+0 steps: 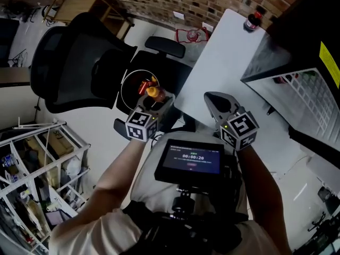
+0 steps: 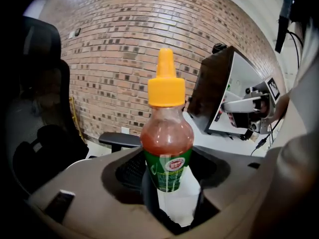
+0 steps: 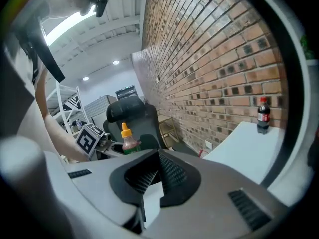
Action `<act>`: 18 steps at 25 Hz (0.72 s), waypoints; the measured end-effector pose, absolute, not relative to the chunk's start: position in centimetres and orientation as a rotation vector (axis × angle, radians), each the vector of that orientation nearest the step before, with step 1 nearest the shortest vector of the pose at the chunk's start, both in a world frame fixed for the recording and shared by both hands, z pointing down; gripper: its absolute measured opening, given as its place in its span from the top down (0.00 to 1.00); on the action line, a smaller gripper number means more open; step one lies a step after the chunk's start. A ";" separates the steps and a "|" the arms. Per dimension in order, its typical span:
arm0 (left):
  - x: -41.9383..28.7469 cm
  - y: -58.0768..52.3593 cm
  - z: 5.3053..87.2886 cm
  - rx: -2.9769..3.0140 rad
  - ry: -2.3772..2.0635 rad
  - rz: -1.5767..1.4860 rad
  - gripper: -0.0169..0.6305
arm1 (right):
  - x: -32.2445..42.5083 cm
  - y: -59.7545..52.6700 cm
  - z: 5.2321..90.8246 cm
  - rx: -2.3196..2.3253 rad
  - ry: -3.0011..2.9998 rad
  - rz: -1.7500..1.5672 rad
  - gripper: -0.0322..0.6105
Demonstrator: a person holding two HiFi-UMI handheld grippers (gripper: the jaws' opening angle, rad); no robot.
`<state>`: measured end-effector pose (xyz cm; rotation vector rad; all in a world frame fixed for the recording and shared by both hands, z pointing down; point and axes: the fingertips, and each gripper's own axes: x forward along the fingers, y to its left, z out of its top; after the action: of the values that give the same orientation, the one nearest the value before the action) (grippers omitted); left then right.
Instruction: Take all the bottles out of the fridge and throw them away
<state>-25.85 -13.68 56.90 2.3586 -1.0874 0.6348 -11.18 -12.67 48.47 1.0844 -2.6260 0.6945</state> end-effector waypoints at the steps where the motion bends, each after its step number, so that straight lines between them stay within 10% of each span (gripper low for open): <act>1: -26.7 -13.9 57.1 2.338 -1.109 0.629 0.54 | -12.1 -13.0 48.7 1.061 -2.628 0.695 0.95; 18: -41.4 -19.4 70.7 1.976 -1.195 1.017 0.54 | -18.5 -15.7 50.7 0.891 -2.558 0.758 0.95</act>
<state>-41.38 -19.42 70.70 1.9758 -1.1946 1.0175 -18.49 -15.69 50.68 0.8914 -2.5578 0.7577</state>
